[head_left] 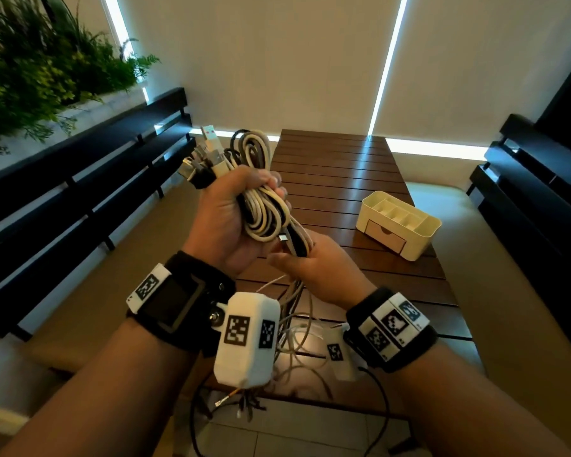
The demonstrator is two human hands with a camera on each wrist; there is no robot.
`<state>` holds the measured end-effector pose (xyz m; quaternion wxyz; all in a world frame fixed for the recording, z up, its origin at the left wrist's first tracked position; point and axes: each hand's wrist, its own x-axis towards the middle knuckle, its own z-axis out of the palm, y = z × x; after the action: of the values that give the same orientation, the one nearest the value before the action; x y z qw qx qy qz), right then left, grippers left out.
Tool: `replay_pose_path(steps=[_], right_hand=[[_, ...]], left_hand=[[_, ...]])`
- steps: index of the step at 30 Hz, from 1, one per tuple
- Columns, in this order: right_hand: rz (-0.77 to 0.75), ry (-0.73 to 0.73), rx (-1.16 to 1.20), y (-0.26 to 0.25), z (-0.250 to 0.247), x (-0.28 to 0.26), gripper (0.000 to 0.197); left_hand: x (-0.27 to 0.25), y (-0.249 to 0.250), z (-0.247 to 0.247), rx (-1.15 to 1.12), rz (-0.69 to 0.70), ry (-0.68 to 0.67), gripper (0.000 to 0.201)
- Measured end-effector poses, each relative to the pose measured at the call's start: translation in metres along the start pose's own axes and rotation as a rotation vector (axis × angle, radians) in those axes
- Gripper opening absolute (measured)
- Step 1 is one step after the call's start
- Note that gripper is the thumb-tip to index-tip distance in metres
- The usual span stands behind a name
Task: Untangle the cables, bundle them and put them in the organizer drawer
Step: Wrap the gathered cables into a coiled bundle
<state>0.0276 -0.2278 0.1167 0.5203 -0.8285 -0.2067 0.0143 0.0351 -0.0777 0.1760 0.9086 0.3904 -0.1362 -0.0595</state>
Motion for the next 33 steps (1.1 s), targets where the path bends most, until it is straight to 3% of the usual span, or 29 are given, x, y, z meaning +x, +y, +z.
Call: replay_pose_path(steps=[5, 9, 13, 15, 17, 19, 22, 23, 27, 30, 33], right_hand=[[0.124, 0.015, -0.113, 0.028, -0.001, -0.005, 0.015], [0.233, -0.024, -0.347, 0.049, -0.008, -0.013, 0.023], [0.337, -0.144, -0.338, 0.061, -0.018, -0.024, 0.074], [0.333, -0.192, -0.333, 0.059, -0.027, -0.029, 0.106], [0.298, -0.168, -0.282, 0.054, -0.037, -0.037, 0.125], [0.246, -0.051, -0.156, 0.041, -0.044, -0.043, 0.116], [0.271, 0.149, 0.129, 0.020, -0.042, -0.045, 0.082], [0.348, 0.140, 0.234, 0.014, -0.037, -0.044, 0.077], [0.628, -0.138, 0.612, 0.006, -0.010, -0.043, 0.069], [0.636, -0.206, 0.852, 0.011, -0.007, -0.035, 0.074], [0.559, -0.094, 1.143, 0.008, -0.014, -0.028, 0.072]], left_hand=[[0.001, -0.001, -0.005, -0.023, -0.040, 0.027, 0.013], [0.004, 0.003, -0.010, -0.017, -0.032, 0.065, 0.010], [0.008, 0.000, -0.011, 0.048, 0.022, 0.081, 0.011], [0.007, -0.008, -0.011, 0.137, 0.046, 0.096, 0.019], [0.007, -0.016, -0.012, 0.198, 0.060, 0.122, 0.022], [0.007, -0.022, -0.014, 0.240, 0.067, 0.150, 0.018], [0.009, -0.030, -0.015, 0.294, 0.060, 0.197, 0.006], [0.009, -0.032, -0.014, 0.296, 0.060, 0.200, 0.004], [0.006, -0.035, 0.000, 0.256, 0.053, 0.147, 0.006], [-0.003, -0.037, 0.011, 0.180, 0.011, 0.075, 0.007], [-0.012, -0.040, 0.014, 0.085, -0.054, 0.036, 0.007]])
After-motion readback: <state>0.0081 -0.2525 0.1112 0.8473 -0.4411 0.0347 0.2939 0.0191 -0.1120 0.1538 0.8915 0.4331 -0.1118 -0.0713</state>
